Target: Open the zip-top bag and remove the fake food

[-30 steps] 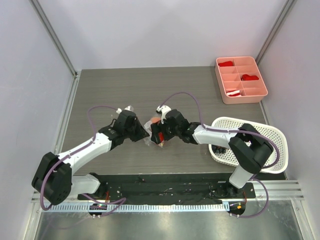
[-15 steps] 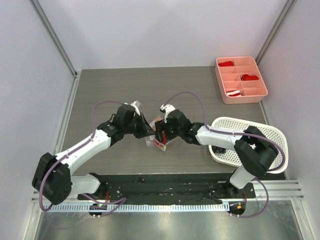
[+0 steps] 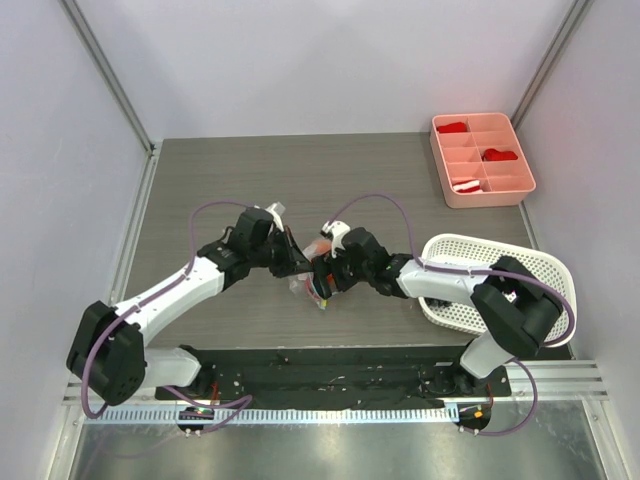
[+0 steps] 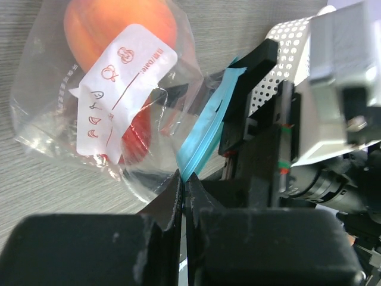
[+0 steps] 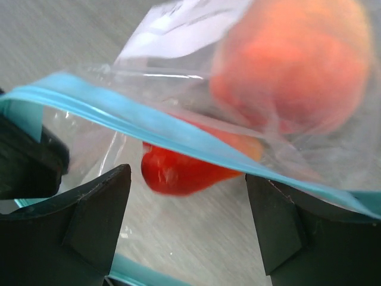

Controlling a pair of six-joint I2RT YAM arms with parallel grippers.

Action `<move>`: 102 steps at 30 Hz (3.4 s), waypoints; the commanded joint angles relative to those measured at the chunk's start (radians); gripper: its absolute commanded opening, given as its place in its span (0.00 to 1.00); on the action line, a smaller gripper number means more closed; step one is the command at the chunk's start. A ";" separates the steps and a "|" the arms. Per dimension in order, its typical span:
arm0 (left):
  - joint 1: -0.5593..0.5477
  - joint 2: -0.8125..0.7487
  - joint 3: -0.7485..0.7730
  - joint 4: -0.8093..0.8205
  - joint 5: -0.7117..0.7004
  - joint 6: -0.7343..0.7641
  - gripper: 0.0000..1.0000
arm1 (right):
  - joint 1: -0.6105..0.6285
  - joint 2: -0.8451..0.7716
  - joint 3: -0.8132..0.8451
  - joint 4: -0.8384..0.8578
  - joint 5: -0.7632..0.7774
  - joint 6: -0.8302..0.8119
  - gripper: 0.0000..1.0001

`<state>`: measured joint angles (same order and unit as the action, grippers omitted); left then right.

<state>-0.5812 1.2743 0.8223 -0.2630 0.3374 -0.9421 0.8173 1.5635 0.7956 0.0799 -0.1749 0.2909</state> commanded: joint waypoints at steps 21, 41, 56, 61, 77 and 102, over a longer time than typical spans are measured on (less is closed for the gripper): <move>-0.011 0.011 -0.015 0.074 0.006 -0.018 0.00 | 0.023 0.012 -0.095 0.331 0.002 0.016 1.00; -0.025 -0.004 -0.037 0.087 -0.031 -0.018 0.00 | 0.042 -0.011 -0.154 0.465 0.132 0.010 0.53; -0.025 0.016 0.021 0.051 -0.104 0.011 0.00 | 0.045 -0.394 -0.283 0.196 0.259 0.045 0.39; -0.025 0.036 0.040 0.045 -0.117 0.017 0.00 | 0.045 -0.494 -0.311 0.202 0.144 0.053 0.38; -0.023 0.065 0.037 0.068 -0.089 0.023 0.00 | -0.003 -0.855 -0.159 -0.413 0.949 0.322 0.38; -0.023 0.059 0.058 0.080 0.000 0.032 0.00 | -0.630 -0.830 -0.293 -0.445 0.572 0.347 0.92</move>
<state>-0.6022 1.3594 0.8612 -0.2173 0.3012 -0.9157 0.1867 0.7418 0.4469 -0.4496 0.4698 0.7048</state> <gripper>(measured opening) 0.003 0.916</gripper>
